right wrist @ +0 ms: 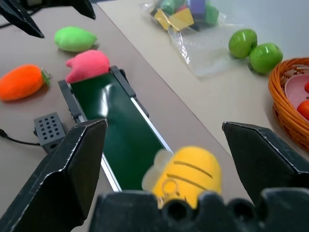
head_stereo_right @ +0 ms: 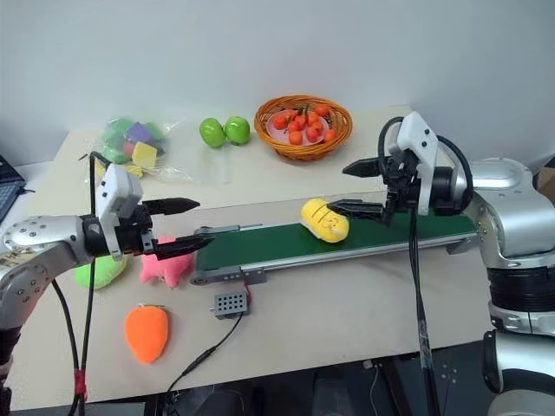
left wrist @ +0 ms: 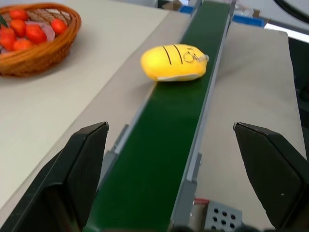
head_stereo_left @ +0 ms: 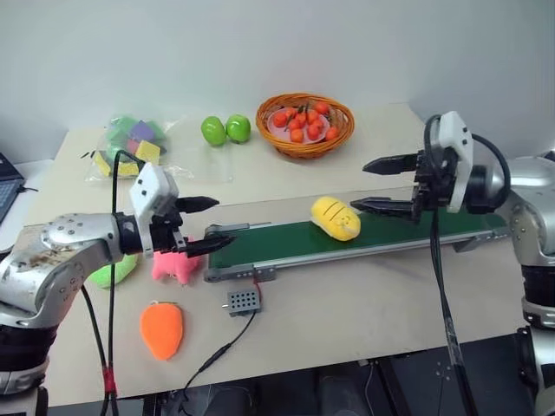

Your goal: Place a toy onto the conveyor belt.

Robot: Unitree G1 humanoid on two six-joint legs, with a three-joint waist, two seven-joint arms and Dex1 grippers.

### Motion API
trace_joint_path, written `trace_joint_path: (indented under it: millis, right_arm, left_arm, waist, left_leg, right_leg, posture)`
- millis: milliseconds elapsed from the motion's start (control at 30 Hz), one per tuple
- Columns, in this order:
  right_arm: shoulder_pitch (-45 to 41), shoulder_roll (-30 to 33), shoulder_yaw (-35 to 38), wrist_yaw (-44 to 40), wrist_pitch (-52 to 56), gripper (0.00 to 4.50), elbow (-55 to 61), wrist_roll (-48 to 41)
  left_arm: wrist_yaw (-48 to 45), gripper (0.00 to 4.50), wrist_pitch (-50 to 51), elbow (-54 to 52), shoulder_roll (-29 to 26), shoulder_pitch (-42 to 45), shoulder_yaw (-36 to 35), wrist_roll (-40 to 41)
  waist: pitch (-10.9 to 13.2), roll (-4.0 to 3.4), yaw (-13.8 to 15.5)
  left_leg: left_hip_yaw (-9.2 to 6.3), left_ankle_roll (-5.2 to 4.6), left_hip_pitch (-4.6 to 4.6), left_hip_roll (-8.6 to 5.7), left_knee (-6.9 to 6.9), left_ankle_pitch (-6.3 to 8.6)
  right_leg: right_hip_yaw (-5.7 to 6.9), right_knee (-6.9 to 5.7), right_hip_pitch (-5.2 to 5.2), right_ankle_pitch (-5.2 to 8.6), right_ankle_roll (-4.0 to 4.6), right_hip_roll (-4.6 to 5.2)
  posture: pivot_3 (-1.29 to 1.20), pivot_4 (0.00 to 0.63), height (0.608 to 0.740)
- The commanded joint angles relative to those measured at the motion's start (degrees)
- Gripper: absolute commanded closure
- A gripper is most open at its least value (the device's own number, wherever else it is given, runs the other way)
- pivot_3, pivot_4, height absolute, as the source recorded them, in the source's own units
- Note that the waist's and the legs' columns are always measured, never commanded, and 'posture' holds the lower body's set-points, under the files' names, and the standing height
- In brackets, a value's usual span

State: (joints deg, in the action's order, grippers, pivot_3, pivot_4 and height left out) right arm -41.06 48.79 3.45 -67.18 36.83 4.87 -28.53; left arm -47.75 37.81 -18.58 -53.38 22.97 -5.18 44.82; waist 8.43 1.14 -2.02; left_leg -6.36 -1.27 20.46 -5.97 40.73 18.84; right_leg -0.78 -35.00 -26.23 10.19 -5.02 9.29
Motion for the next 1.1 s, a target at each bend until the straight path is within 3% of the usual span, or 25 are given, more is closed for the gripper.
trace_joint_path:
  millis: [33,1100]
  right_arm:
    - [0.4,0.9,2.8,0.8,0.7,0.0,2.4,-2.2]
    - [0.0,1.0,3.4,2.7,-0.3,0.0,1.8,-3.4]
  left_arm:
    - [-0.3,0.07,0.4,2.3,0.8,3.6,-0.6,-1.9]
    - [-6.7,0.07,-0.8,7.3,3.5,13.0,0.5,-9.4]
  waist:
    - [0.0,0.0,0.1]
    - [0.0,0.0,1.0]
  left_leg:
    - [0.0,0.0,0.0,-0.03,0.0,0.0]
    - [0.01,0.0,0.02,-0.02,0.01,0.0]
  right_leg:
    - [-0.01,0.0,0.0,0.0,0.0,0.03]
    - [0.0,0.02,-0.02,0.0,0.0,0.03]
  posture:
    - [0.0,0.15,0.74]
    - [0.0,0.15,0.74]
